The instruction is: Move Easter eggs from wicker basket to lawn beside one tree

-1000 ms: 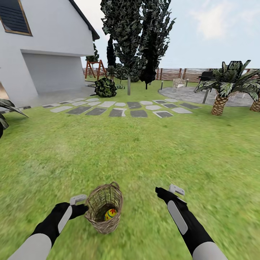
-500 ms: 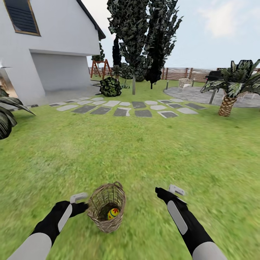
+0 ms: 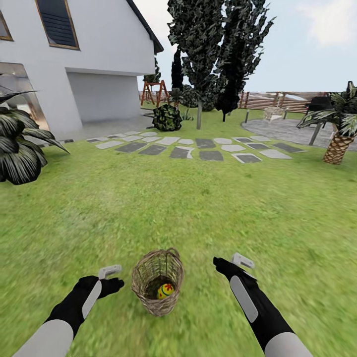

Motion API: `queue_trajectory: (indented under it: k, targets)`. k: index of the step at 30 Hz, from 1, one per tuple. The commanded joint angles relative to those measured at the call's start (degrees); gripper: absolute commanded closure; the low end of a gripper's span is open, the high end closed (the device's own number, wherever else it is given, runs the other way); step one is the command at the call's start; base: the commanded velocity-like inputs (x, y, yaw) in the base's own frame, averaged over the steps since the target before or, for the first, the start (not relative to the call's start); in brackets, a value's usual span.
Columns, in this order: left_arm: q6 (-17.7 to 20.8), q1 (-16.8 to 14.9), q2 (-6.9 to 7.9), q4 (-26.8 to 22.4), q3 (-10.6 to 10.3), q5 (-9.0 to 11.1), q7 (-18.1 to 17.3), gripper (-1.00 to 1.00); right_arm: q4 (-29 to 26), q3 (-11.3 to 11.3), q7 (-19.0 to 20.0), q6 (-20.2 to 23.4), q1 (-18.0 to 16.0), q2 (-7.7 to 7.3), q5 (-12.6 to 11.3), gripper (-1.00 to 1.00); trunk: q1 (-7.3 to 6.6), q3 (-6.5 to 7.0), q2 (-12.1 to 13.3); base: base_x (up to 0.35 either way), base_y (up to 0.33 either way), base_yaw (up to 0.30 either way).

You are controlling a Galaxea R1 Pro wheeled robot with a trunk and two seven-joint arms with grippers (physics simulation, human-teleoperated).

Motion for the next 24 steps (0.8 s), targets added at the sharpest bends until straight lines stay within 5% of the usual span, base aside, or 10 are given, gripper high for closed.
queue_trajectory:
  k: [1, 13, 24]
  targets:
    - [0.32, -0.03, -0.07, -0.09, 0.04, 0.57, 0.31, -1.00, -0.08, 0.10, -0.45, 0.13, -0.03, -0.03, -0.45, -1.00, 0.03, -0.11, -0.10, 0.094, -0.065, -0.023]
    - [0.23, -0.03, -0.35, -0.09, 0.04, 0.50, 0.31, -1.00, -0.11, 0.13, -0.13, 0.09, -0.08, -0.03, -0.41, -1.00, 0.03, 0.05, -0.10, 0.202, -0.136, -0.203]
    - [0.23, -0.03, -0.35, -0.09, 0.04, 0.50, 0.32, -1.00, -0.13, 0.14, -0.13, 0.03, -0.03, -0.01, -0.44, -1.00, 0.03, 0.04, -0.10, 0.222, -0.227, -0.020]
